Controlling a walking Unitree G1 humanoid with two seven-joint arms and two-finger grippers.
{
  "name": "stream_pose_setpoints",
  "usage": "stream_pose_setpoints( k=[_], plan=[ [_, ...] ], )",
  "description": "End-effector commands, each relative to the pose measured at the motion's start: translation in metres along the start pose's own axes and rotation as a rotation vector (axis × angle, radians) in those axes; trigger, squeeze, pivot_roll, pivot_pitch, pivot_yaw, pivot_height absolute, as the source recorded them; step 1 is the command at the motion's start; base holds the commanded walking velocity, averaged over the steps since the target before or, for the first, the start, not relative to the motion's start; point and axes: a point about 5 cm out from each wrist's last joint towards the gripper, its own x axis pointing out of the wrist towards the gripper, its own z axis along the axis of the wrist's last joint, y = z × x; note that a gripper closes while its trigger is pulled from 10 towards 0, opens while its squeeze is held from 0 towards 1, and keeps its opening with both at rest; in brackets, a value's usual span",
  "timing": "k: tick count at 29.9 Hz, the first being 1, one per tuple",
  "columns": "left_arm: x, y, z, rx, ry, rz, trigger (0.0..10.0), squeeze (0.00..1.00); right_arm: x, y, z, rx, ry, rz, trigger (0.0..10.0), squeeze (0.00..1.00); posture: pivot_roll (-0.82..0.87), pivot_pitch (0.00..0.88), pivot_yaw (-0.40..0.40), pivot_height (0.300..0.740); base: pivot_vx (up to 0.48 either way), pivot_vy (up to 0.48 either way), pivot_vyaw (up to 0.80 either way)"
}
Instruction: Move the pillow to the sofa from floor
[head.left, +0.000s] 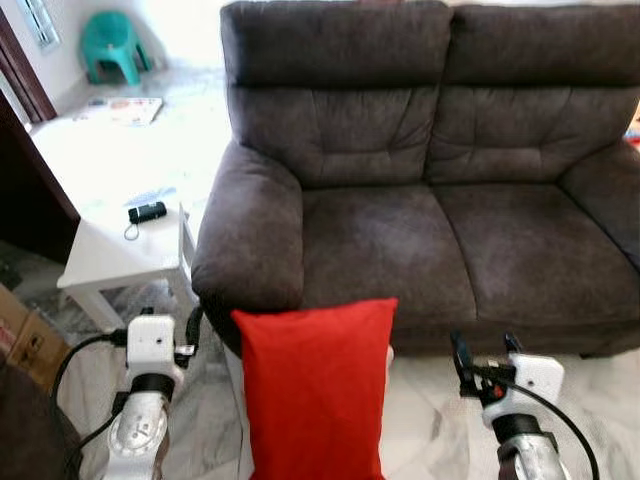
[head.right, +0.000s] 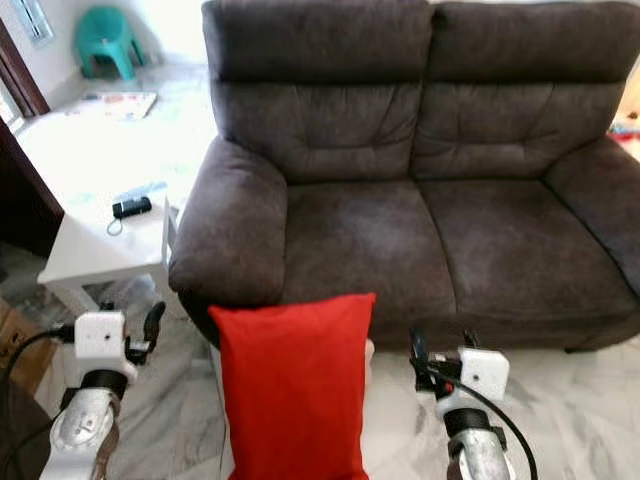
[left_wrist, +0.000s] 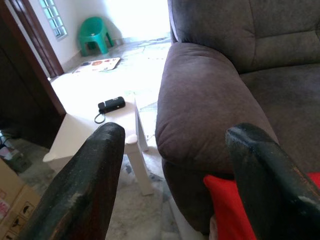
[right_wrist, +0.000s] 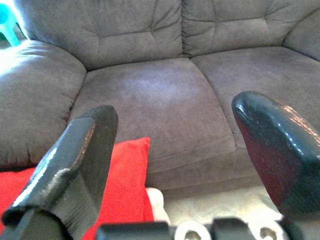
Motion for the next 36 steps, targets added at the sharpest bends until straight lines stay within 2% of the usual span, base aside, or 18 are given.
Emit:
stream_pose_setpoints(
  k=[1,6,16,31,36],
  plan=[
    [-0.002,-0.004,-0.002,-0.011,0.019,-0.019,10.0,0.00,-0.002,-0.001,0.000,0.004,0.009,-0.006,10.0,0.00,-0.05,0.000,-0.025,0.740,0.000,0.000,0.00],
    [-0.002,-0.007,-0.008,-0.013,0.046,-0.026,10.0,0.00,-0.002,-0.002,-0.002,-0.002,0.021,-0.018,10.0,0.00,-0.05,0.000,-0.023,0.740,0.000,0.000,0.00],
    [-0.002,-0.012,-0.002,-0.032,0.057,-0.033,10.0,0.00,0.010,0.006,0.005,0.015,0.023,-0.003,10.0,0.00,-0.04,0.000,-0.038,0.740,0.000,0.000,0.00],
    [0.003,-0.018,0.000,-0.029,0.065,-0.054,10.0,0.00,0.016,0.010,0.006,0.011,0.039,0.001,10.0,0.00,-0.03,0.000,-0.041,0.740,0.000,0.000,0.00],
    [0.004,-0.017,0.001,-0.022,0.061,-0.051,10.0,0.00,0.018,0.012,0.006,-0.022,0.042,0.023,10.0,0.00,-0.03,0.000,-0.041,0.740,0.000,-0.310,0.00]
  ],
)
